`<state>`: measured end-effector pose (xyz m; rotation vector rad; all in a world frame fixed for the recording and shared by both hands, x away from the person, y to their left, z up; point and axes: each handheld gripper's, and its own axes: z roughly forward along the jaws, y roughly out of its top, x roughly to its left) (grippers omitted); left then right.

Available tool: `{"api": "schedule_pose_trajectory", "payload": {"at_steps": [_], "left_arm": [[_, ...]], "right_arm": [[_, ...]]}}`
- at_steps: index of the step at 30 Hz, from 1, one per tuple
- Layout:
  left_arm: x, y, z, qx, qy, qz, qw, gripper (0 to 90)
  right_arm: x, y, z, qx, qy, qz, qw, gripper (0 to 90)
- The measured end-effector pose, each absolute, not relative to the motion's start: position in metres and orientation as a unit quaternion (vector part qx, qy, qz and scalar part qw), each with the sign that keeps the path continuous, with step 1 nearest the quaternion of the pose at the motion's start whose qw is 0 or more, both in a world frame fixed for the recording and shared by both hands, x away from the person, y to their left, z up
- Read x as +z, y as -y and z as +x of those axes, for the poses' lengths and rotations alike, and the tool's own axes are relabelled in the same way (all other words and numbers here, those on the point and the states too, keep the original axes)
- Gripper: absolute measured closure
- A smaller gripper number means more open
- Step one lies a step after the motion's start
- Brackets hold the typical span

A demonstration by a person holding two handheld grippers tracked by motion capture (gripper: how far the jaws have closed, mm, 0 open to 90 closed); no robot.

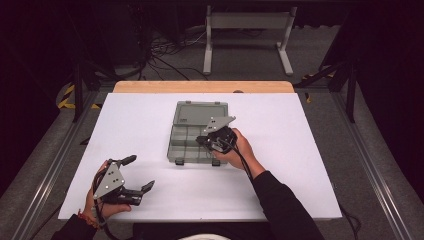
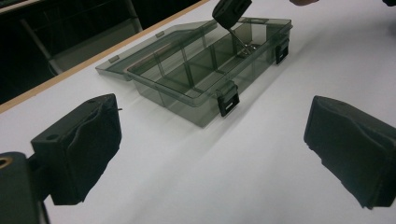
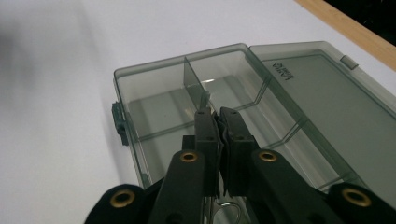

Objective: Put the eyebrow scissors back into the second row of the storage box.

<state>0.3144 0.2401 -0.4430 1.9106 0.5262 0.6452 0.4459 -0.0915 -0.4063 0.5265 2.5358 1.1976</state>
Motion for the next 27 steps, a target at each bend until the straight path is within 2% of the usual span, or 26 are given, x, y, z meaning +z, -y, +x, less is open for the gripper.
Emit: {"api": "schedule_pose_trajectory", "payload": {"at_steps": [27], "left_arm": [[-0.445,-0.237,0.315,0.267,-0.214,0.796,0.5,5.0]], "right_arm": [[-0.425,0.075,0.445,0.382,-0.892,0.187,0.151,85.3]]}}
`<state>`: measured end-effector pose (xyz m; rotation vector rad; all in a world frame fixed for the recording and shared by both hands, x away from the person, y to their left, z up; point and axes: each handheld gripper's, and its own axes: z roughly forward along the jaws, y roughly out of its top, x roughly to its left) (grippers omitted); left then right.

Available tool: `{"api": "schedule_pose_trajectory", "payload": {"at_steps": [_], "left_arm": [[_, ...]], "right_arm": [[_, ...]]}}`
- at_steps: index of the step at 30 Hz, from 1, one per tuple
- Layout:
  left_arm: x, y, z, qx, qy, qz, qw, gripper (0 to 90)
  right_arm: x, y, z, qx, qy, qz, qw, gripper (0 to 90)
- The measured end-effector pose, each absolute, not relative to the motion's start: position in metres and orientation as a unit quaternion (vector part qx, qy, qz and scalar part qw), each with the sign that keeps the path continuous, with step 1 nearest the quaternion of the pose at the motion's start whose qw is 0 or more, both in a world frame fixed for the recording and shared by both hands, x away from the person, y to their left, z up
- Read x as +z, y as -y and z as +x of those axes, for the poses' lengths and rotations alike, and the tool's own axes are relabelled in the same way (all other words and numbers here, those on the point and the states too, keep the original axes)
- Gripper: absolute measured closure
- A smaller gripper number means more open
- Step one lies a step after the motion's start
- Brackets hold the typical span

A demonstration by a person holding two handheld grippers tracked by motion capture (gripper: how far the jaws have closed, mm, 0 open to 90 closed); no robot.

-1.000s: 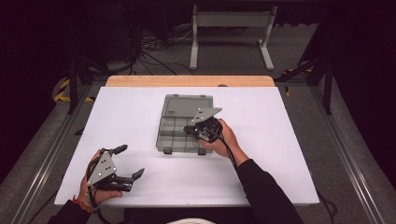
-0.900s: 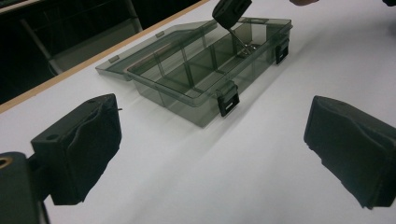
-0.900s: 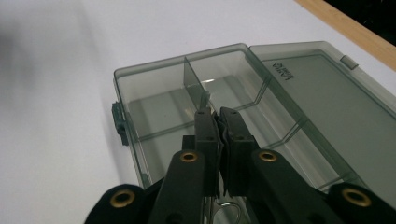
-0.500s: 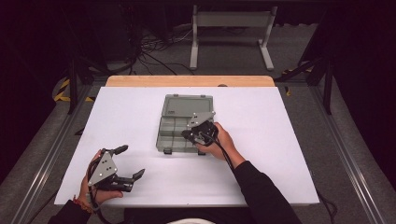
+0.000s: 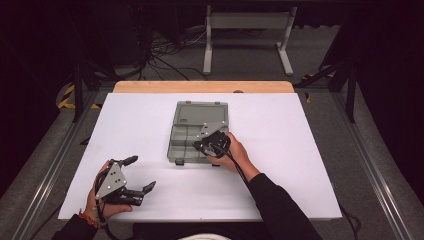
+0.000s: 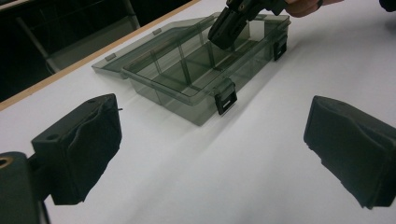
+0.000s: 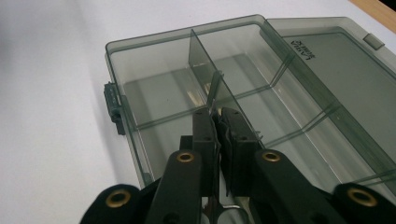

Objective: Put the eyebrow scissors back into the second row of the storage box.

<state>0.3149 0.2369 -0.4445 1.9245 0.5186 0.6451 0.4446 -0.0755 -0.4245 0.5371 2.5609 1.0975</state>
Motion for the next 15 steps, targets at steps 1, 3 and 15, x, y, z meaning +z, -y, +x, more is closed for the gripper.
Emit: {"api": "schedule_pose_trajectory", "payload": {"at_steps": [1,3,15], "left_arm": [[-0.4445,-0.2369,0.3148,0.267,-0.215,0.796,0.499,5.1],[-0.4444,-0.237,0.3148,0.267,-0.214,0.796,0.5,5.2],[-0.4442,-0.2377,0.315,0.267,-0.215,0.797,0.497,5.2]], "right_arm": [[-0.4245,0.076,0.4446,0.382,-0.892,0.189,0.152,84.9],[-0.4243,0.0761,0.4445,0.382,-0.891,0.193,0.151,83.8],[-0.4163,0.0819,0.4403,0.393,-0.884,0.197,0.16,79.5]]}}
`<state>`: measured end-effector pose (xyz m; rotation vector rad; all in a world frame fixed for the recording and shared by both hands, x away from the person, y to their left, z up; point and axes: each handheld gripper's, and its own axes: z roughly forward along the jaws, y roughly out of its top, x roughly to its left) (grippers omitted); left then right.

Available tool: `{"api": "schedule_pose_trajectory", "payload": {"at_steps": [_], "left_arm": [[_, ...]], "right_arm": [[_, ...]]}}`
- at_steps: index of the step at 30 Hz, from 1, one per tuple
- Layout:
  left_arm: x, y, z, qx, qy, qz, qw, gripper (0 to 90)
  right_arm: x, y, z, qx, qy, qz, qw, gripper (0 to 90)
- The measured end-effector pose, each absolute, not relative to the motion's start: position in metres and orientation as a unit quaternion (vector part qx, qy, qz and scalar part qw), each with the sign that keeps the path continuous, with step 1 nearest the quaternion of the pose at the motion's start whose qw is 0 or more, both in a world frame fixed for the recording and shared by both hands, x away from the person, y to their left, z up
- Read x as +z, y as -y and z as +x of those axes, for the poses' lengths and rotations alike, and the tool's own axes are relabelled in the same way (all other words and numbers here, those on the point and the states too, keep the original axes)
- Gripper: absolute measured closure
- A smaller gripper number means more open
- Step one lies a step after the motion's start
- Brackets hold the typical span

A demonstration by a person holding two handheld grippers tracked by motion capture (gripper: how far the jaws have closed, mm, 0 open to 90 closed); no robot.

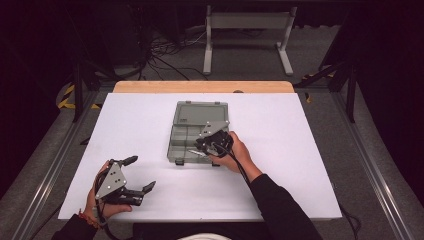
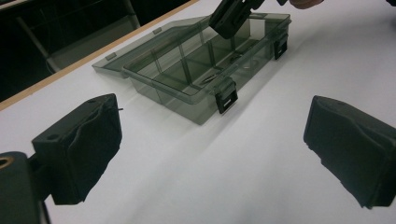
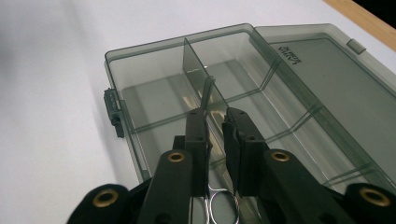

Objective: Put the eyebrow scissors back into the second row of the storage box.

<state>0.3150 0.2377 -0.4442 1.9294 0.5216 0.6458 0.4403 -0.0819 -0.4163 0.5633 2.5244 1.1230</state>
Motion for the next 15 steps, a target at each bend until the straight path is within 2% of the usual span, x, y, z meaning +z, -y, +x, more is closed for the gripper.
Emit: {"api": "schedule_pose_trajectory", "payload": {"at_steps": [10,15], "left_arm": [[-0.445,-0.237,0.316,0.269,-0.215,0.799,0.492,5.2],[-0.445,-0.237,0.316,0.266,-0.218,0.799,0.493,5.3]], "right_arm": [[-0.405,0.09,0.434,0.412,-0.873,0.196,0.173,74.2],[-0.4,0.097,0.429,0.426,-0.863,0.204,0.182,65.9]]}}
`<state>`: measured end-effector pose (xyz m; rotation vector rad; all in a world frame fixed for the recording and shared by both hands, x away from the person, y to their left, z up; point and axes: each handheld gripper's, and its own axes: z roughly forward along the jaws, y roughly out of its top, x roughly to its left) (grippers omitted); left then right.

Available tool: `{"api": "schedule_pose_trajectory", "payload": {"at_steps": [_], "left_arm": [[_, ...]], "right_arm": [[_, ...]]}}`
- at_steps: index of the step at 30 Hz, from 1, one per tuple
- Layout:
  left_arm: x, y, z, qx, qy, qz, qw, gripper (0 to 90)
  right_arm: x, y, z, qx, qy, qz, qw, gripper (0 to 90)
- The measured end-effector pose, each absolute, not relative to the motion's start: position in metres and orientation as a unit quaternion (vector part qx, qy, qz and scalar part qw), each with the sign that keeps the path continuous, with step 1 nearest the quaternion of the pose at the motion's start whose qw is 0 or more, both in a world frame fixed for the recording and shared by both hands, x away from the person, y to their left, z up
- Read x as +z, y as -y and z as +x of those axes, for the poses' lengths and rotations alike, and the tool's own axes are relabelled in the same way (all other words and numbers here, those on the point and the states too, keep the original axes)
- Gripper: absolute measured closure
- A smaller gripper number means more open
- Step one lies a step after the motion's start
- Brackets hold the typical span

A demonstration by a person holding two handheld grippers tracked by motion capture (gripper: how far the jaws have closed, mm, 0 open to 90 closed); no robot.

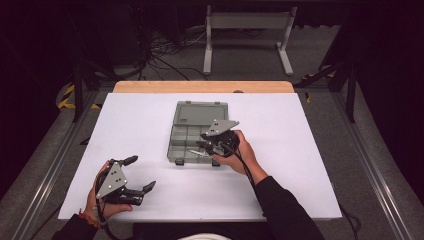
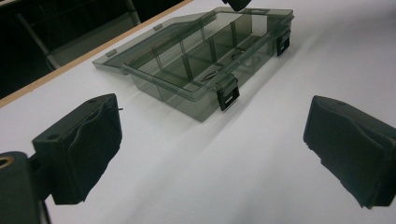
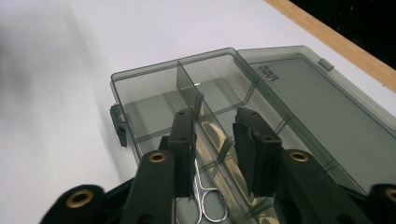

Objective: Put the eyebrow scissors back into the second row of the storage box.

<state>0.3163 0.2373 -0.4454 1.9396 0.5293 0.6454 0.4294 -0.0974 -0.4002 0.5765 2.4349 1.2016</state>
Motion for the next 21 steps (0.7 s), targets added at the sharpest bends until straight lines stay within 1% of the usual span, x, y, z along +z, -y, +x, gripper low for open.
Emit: {"api": "schedule_pose_trajectory", "payload": {"at_steps": [2,3,4,5,6,7,8,9,10,11,13,16,21], "left_arm": [[-0.445,-0.237,0.316,0.266,-0.218,0.799,0.493,5.3],[-0.445,-0.237,0.316,0.266,-0.218,0.799,0.493,5.3],[-0.445,-0.237,0.316,0.266,-0.218,0.799,0.493,5.3],[-0.445,-0.237,0.316,0.266,-0.219,0.799,0.493,5.3],[-0.445,-0.237,0.316,0.266,-0.219,0.799,0.493,5.3],[-0.445,-0.237,0.316,0.265,-0.218,0.8,0.493,5.3],[-0.445,-0.237,0.316,0.265,-0.218,0.8,0.493,5.3],[-0.446,-0.237,0.317,0.265,-0.217,0.8,0.492,5.3],[-0.446,-0.237,0.317,0.265,-0.217,0.8,0.492,5.3],[-0.446,-0.237,0.317,0.265,-0.217,0.8,0.492,5.3],[-0.446,-0.237,0.317,0.266,-0.218,0.8,0.491,5.3],[-0.446,-0.237,0.316,0.266,-0.218,0.8,0.491,5.3],[-0.446,-0.237,0.316,0.266,-0.219,0.801,0.49,5.2]], "right_arm": [[-0.399,0.1,0.429,0.427,-0.861,0.205,0.187,62.4],[-0.399,0.1,0.429,0.427,-0.861,0.205,0.187,62.4],[-0.399,0.104,0.428,0.431,-0.857,0.21,0.189,57.8],[-0.399,0.104,0.428,0.431,-0.857,0.21,0.189,57.8],[-0.399,0.107,0.427,0.43,-0.855,0.215,0.196,53.1],[-0.399,0.108,0.427,0.431,-0.853,0.218,0.197,50.8],[-0.399,0.108,0.427,0.431,-0.853,0.218,0.197,50.8],[-0.399,0.109,0.426,0.433,-0.851,0.219,0.201,48.2],[-0.398,0.112,0.426,0.44,-0.843,0.226,0.21,41.5],[-0.398,0.112,0.426,0.44,-0.843,0.226,0.21,41.5],[-0.397,0.114,0.426,0.446,-0.837,0.232,0.216,36.1],[-0.397,0.115,0.427,0.445,-0.832,0.24,0.229,22.5],[-0.4,0.113,0.427,0.434,-0.834,0.245,0.238,12.1]]}}
